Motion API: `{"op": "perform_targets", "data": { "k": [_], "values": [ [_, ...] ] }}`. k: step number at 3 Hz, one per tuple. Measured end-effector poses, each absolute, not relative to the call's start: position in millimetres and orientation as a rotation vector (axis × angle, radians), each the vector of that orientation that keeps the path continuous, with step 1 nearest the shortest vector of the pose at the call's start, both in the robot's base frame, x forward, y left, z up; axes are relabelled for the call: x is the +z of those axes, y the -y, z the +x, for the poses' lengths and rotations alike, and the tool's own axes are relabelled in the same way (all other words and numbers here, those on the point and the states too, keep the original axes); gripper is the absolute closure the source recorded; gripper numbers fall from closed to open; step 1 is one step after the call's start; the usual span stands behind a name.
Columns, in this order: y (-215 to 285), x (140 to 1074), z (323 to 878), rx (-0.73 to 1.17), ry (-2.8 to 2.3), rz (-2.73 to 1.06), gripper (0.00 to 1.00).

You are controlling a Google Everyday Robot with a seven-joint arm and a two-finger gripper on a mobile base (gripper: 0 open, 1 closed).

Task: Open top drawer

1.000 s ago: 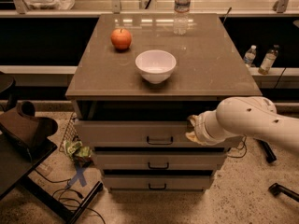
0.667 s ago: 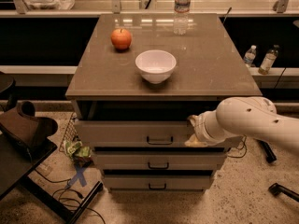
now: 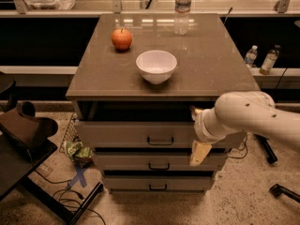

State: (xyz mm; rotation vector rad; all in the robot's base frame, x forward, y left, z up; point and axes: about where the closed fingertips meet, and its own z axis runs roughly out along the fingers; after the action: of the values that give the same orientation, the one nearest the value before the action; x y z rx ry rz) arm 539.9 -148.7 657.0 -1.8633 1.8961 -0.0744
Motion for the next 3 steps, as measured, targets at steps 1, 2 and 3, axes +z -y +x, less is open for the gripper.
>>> {"op": "perform_targets", "data": {
  "k": [1,2,3],
  "values": [
    [148.9,654.9,533.3,-0.053,-1.911,-1.887,0.0],
    [146.7,654.8,533.6,-0.049,-1.897,-1.883,0.02],
    [146.4,654.7,533.3,-0.049,-1.898,-1.885,0.23]
  ]
}}
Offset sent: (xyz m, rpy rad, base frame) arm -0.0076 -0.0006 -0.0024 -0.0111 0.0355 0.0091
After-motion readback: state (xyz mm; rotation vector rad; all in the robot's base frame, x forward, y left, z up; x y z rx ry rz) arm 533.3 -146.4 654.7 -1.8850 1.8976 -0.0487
